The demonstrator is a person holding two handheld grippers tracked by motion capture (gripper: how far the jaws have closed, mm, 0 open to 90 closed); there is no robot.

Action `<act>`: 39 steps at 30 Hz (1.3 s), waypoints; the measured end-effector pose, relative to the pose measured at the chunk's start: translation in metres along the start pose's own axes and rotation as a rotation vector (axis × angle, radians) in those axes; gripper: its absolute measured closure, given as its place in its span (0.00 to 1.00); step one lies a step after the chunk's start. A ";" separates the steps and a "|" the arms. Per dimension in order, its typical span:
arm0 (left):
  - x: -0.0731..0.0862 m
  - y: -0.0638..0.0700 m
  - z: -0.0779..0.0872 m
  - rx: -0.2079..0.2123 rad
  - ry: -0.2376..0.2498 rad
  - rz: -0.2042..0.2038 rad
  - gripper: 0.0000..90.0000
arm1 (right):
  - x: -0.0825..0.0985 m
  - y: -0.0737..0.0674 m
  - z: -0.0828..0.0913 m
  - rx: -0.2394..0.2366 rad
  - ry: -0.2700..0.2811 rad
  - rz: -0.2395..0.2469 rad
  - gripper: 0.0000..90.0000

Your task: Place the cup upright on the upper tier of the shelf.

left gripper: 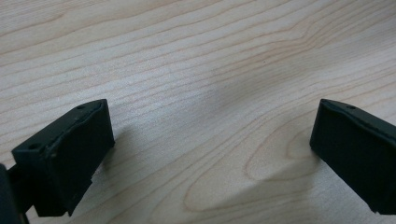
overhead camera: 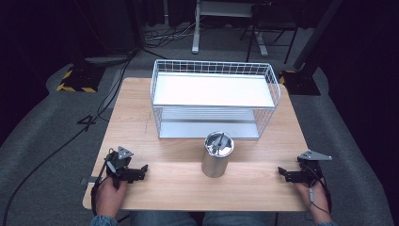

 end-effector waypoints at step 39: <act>0.000 0.000 0.000 0.001 0.000 0.000 0.00 | -0.003 -0.003 0.008 -0.048 0.022 -0.013 0.03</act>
Point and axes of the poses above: each handheld gripper's, and its own axes: z roughly backward along the jaws, x roughly out of its underside, y roughly to its right, the point moved 3 cm from there along -z, roughly forward along the jaws, and after that the axes turned 4 degrees about -z, right-handed, at the moved point
